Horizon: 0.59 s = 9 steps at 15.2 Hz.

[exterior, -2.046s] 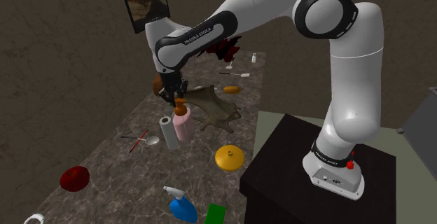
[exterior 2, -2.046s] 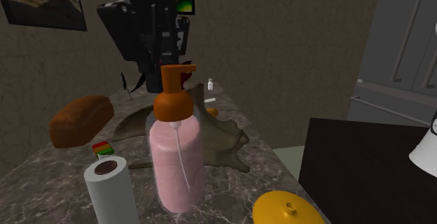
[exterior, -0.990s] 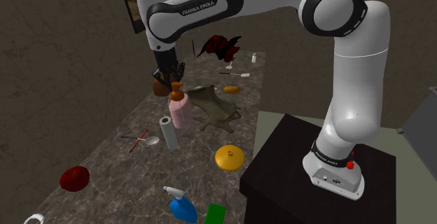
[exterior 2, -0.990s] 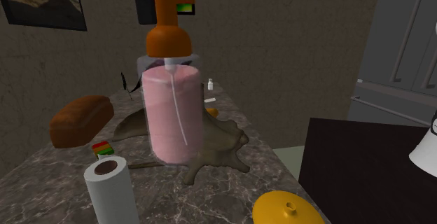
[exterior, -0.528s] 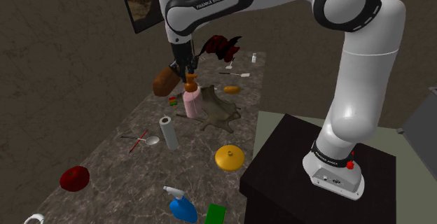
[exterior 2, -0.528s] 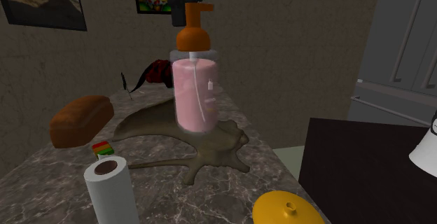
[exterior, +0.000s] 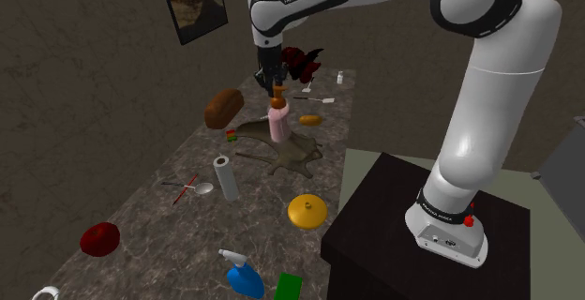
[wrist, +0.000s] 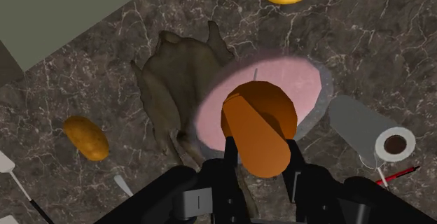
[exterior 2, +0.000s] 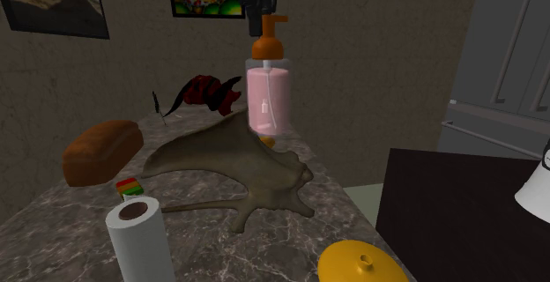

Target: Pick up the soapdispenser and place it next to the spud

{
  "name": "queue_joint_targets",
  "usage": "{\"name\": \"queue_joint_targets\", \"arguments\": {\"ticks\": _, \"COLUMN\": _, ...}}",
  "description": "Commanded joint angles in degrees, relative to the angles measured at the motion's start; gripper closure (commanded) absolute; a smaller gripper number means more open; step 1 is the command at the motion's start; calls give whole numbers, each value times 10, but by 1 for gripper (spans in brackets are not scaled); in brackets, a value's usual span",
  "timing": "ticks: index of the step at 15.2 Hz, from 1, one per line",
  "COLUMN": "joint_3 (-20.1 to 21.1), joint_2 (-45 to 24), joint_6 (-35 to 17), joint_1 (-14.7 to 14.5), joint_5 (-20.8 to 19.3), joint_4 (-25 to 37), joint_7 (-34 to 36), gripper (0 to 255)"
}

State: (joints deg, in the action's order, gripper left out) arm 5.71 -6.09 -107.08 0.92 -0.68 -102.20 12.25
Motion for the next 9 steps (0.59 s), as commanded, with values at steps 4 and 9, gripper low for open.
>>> {"name": "queue_joint_targets", "arguments": {"ticks": 4, "joint_3": -29, "joint_2": 19, "joint_6": -6, "joint_1": 35, "joint_5": 3, "joint_4": -24, "joint_7": -65, "gripper": 255}}
{"name": "queue_joint_targets", "arguments": {"ticks": 9, "joint_3": -59, "joint_2": 18, "joint_6": -6, "joint_1": 70, "joint_5": 4, "joint_4": -23, "joint_7": -132, "gripper": 255}}
